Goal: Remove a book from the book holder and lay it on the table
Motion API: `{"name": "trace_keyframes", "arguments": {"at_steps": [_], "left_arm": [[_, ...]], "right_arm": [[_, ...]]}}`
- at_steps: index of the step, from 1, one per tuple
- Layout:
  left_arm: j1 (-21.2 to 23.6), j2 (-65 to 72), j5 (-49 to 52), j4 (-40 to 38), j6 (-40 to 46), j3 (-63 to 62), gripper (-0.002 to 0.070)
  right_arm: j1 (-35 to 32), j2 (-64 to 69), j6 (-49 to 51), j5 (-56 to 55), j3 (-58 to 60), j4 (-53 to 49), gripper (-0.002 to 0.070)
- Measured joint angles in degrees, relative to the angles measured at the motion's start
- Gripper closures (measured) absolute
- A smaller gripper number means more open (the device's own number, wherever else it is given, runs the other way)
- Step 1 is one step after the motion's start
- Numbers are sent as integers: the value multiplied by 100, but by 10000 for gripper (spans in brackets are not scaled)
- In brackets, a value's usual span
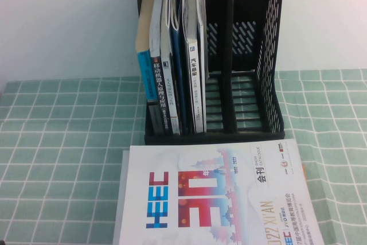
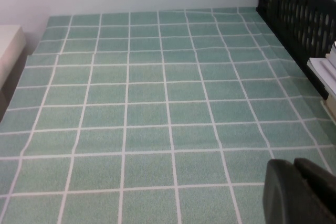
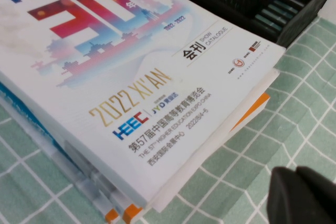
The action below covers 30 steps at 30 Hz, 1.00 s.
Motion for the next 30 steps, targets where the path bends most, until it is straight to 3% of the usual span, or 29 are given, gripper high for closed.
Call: {"name": "trace_keyframes", "arguments": {"at_steps": [10, 14, 20, 26, 30], "left_arm": [[0, 0, 0, 0, 0, 0, 678], [0, 0, 5, 0, 0, 0, 678], [0, 0, 5, 0, 0, 0, 678], [0, 0, 5, 0, 0, 0, 678], [0, 0, 5, 0, 0, 0, 678]], "right_arm": [[-15, -60, 83, 27, 50, -263, 678], [-412, -445, 192, 16, 105, -97, 678], [-2128, -1439, 78, -277, 363, 436, 678], [-3986, -1991, -1387, -633, 908, 1298, 678], [-4685, -2003, -1699, -1102, 1360, 1422, 678]]}}
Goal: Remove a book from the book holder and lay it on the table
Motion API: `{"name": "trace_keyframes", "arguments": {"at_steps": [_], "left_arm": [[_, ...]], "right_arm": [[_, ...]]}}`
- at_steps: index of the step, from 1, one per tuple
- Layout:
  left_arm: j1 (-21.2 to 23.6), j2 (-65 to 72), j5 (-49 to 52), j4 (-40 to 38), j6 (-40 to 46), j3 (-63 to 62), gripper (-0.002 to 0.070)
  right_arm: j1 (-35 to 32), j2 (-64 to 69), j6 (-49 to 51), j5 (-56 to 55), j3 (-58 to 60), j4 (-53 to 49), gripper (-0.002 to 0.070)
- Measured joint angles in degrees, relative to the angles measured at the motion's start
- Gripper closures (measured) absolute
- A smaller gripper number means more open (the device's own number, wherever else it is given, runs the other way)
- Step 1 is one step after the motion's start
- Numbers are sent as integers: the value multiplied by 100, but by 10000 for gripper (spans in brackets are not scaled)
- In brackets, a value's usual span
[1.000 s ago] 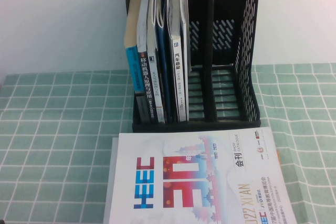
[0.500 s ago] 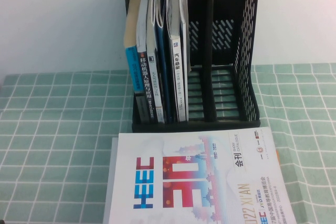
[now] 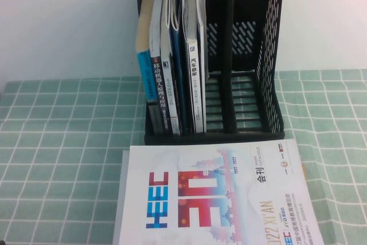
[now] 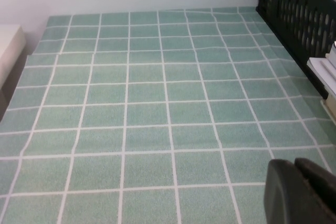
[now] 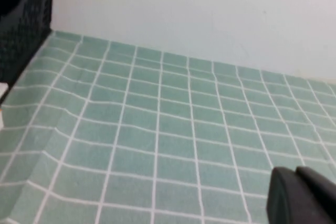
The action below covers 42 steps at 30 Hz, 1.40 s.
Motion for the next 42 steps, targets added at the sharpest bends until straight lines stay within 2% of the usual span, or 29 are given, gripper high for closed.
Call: {"name": "trace_keyframes", "arguments": {"at_steps": [7, 42], "left_arm": [[0, 0, 0, 0, 0, 0, 678], [0, 0, 0, 0, 0, 0, 678]], "right_arm": [[-241, 0, -57, 681, 63, 26, 678], [-106, 0, -50, 702, 63, 60, 678]]}}
